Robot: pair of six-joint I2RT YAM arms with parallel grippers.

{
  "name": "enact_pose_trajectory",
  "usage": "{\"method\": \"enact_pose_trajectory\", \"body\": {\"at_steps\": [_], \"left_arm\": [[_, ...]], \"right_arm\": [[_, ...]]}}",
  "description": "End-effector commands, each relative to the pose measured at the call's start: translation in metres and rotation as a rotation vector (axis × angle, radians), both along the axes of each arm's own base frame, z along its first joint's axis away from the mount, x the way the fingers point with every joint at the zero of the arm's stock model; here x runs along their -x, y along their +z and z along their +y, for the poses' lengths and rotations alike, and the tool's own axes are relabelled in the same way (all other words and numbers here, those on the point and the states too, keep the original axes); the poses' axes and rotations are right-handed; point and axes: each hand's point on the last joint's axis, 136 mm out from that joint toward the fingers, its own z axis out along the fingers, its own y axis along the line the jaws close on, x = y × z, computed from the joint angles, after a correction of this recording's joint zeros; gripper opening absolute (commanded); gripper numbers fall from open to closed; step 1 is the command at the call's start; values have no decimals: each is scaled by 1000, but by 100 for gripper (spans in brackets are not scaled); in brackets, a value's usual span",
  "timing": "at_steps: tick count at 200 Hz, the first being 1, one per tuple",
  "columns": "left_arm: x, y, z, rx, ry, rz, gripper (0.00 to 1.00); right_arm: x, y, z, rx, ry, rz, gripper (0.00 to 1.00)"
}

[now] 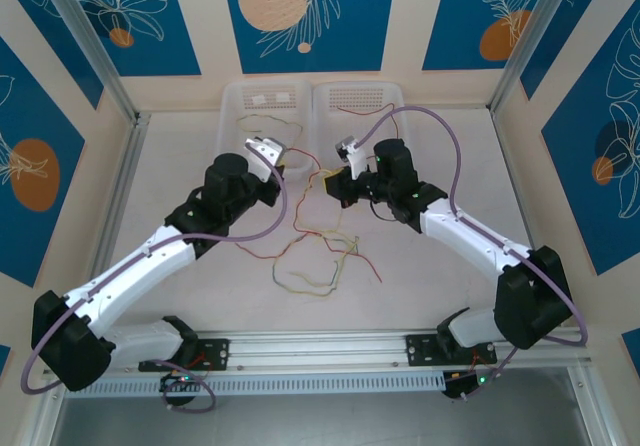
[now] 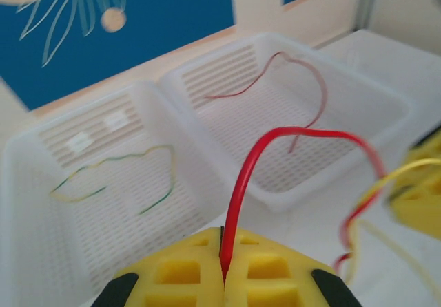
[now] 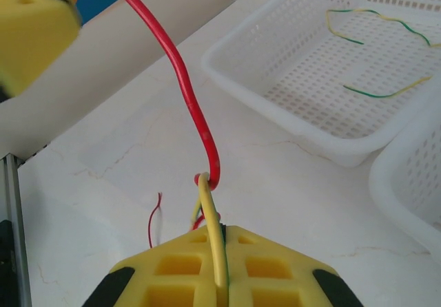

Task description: Untangle the cables

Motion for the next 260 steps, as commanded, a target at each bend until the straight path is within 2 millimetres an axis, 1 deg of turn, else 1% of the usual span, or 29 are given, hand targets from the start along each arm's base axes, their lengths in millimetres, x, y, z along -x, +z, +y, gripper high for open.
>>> {"method": "enact_pose_trajectory", "body": {"at_steps": [1,37,74,85,104,125,149,179,219,229,260], "left_arm": [[-12,3,40,21,181,-28,0],[-16,-9,92,50,368,-4,0],[-12,-13,136,126,497,6,0],[-10,-13,145,139,517,-1,0],[-3,-9,160,141,570,-33,0],[4,-3,172,156,603,-66,0],[13,2,185,167,648,-92,0],[21,8,196,180,680,-117,0],[31,28,202,225,681,-179,0],[31,35,194,237,626,-194,0],[35,56,168,292,464,-230,0]], "right_arm": [[7,19,-6,5,-11,-42,0],[9,19,-21,16,-69,-47,0],[2,27,-41,8,-154,-66,0],[0,30,-47,9,-182,-81,0],[-9,34,-64,20,-275,-97,0],[-17,37,-87,4,-367,-87,0],[-21,40,-112,-48,-448,-64,0],[-21,47,-136,-88,-520,-68,0],[-16,67,-166,-118,-622,-108,0],[-15,72,-172,-141,-635,-108,0],[-12,84,-171,-159,-611,-106,0]]}}
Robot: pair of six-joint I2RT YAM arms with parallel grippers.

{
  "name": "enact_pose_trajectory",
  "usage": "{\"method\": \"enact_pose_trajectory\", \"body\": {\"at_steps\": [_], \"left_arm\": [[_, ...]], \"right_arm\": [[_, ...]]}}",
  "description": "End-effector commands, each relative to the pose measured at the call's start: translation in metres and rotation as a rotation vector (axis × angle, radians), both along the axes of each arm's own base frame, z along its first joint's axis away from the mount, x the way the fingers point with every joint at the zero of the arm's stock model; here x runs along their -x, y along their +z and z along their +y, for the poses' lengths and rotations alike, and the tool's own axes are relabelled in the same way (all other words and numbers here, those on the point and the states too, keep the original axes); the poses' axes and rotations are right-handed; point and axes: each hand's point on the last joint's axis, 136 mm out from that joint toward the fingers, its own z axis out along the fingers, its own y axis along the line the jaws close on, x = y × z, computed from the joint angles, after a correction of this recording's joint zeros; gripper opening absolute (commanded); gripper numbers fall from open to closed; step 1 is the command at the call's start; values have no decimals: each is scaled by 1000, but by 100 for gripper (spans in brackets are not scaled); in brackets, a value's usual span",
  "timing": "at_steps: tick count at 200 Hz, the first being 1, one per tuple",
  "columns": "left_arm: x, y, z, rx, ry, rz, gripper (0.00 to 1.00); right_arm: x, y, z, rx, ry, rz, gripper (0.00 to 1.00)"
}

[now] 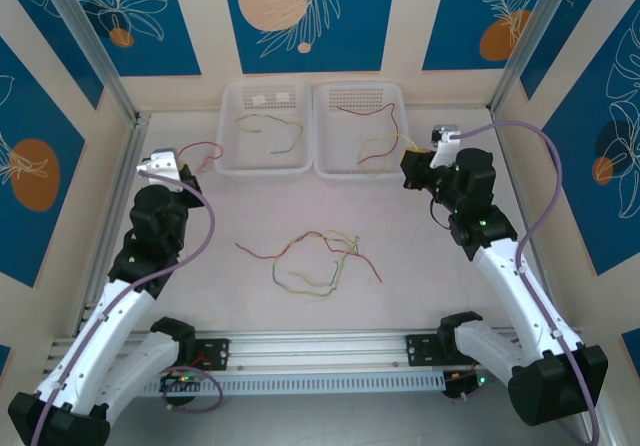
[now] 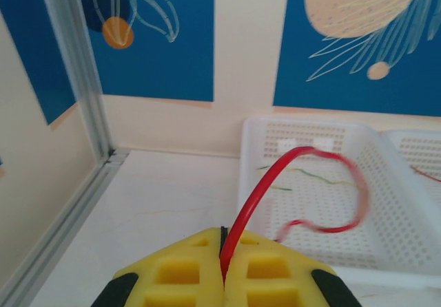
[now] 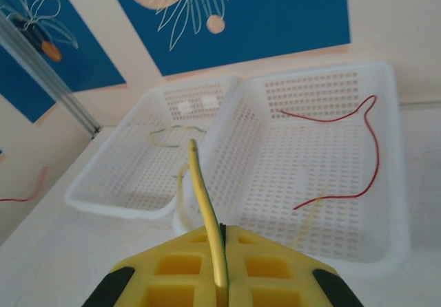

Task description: Untangle the cables

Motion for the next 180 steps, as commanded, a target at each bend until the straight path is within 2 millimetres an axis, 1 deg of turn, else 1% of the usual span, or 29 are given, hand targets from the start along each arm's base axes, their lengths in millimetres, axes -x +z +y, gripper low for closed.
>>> {"method": "enact_pose_trajectory", "body": {"at_steps": [1,24,56,65,81,95,113,137,143,146,156,180], "left_arm": [[3,23,-16,32,-113,-84,0],[5,33,-29,46,-187,-105,0],[9,42,-50,70,-313,-151,0],[6,41,-59,75,-358,-151,0],[-5,40,-83,75,-469,-104,0],[-17,38,-99,83,-534,-60,0],[-37,40,-116,106,-585,-36,0],[-71,37,-143,112,-637,3,0],[-80,34,-154,105,-663,16,0],[-83,36,-159,101,-679,14,0],[-98,30,-177,85,-705,36,0],[-130,22,-227,46,-766,75,0]], "right_arm": [[4,11,3,-31,18,2,0],[3,18,6,-43,35,-10,0],[-5,32,22,-66,94,-6,0],[-7,38,21,-62,74,-20,0],[-9,49,13,-69,15,-60,0],[-7,57,7,-86,-21,-90,0],[-2,61,3,-94,-35,-117,0],[10,63,-4,-94,-63,-161,0],[13,63,-7,-93,-75,-172,0],[15,63,-9,-95,-83,-178,0],[20,64,-12,-93,-98,-192,0],[31,63,-21,-77,-129,-196,0]]}}
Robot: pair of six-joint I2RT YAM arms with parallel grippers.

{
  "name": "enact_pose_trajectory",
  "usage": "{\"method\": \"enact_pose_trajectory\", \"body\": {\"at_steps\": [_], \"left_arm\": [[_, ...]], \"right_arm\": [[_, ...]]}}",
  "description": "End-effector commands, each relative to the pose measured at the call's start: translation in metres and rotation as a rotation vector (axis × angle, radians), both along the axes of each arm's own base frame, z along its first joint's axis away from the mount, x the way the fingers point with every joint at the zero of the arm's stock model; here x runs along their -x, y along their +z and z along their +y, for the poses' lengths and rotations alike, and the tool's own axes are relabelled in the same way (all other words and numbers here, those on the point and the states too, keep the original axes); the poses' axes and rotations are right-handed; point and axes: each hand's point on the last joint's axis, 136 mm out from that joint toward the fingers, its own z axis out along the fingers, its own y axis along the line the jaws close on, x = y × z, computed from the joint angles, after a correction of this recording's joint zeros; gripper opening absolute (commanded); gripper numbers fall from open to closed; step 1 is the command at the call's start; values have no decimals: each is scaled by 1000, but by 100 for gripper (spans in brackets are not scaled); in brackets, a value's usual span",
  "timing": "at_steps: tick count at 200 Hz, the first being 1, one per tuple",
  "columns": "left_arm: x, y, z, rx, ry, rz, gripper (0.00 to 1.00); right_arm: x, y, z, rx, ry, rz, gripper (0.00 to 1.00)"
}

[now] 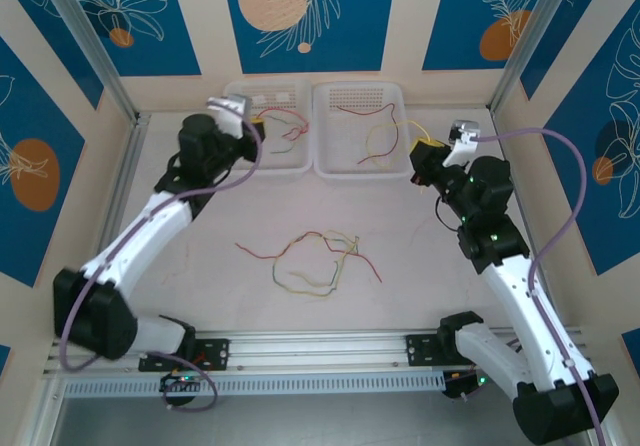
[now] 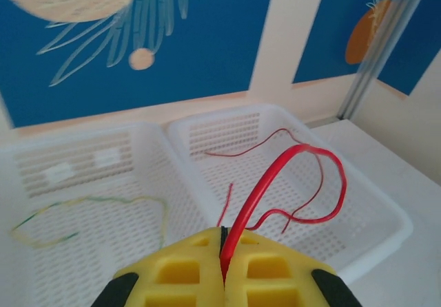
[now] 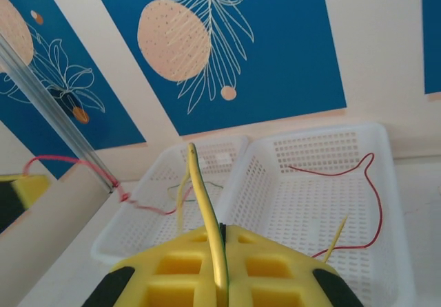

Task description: Untangle the cables

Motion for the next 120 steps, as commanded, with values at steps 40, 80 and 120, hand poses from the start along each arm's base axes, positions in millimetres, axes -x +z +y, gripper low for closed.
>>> {"method": "enact_pose_trajectory", "body": {"at_steps": [40,80,120], "left_arm": [[-76,-25,-123,-100,-173,-13,0],[-142,-69,-158,-160,-122,24,0],[-181,-80,-170,-246,-30,-56,0]], "right_arm": [[27,8,-26,30,-114,-61,0],[46,15,-37,71,-144,-86,0],[55,15,-42,105,-161,-85,0]]}}
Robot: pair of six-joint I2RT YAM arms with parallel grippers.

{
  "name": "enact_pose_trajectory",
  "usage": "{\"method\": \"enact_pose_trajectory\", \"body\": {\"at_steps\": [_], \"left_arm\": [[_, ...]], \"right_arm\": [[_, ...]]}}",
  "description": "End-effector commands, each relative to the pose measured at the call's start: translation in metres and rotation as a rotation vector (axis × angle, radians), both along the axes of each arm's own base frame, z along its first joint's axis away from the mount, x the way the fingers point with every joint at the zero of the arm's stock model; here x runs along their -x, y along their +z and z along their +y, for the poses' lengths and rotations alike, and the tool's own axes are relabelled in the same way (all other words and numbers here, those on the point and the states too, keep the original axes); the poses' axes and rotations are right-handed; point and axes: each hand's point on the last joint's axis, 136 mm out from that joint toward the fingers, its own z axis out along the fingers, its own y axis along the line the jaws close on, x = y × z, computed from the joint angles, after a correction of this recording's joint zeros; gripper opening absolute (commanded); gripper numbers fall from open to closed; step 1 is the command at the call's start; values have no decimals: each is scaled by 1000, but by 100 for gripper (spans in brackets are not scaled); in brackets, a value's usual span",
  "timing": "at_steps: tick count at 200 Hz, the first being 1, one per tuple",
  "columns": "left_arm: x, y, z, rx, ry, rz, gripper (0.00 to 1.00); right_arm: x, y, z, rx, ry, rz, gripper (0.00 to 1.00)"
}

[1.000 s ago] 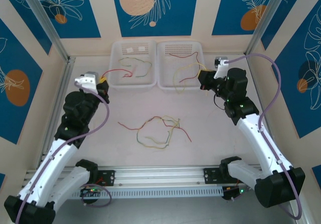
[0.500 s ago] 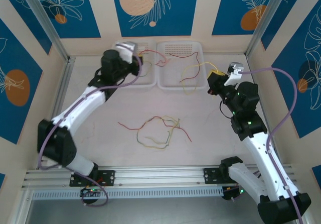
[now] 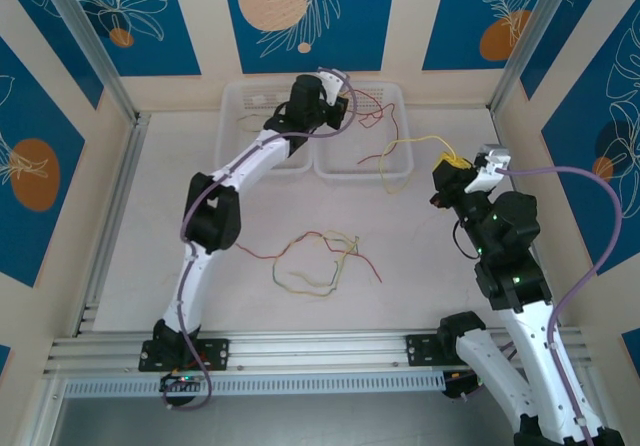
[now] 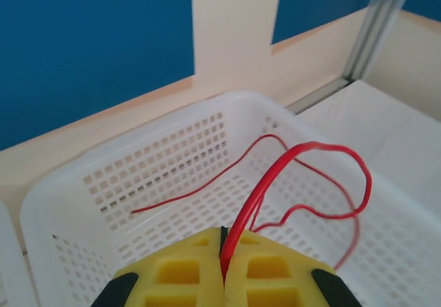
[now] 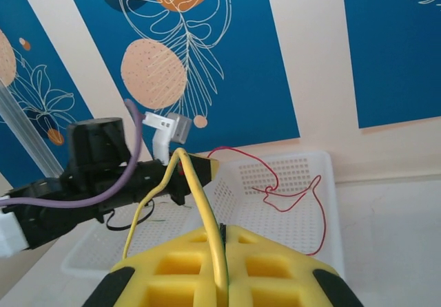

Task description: Untangle the cables

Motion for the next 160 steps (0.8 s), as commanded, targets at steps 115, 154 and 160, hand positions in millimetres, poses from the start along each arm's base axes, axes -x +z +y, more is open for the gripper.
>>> {"method": "enact_pose_trajectory", "body": {"at_steps": [115,154,160], "left_arm": [[93,79,-8,-115,-55,-171,50],[152,133,52,35,26,-247,47],[158,136,66,51,68,-247,47]], "right_arm": [[-16,-1,15,25,69,46,0],[-34,-4,35,-16,155,78,0],[-37,-5,40,-20,178,88,0]]}}
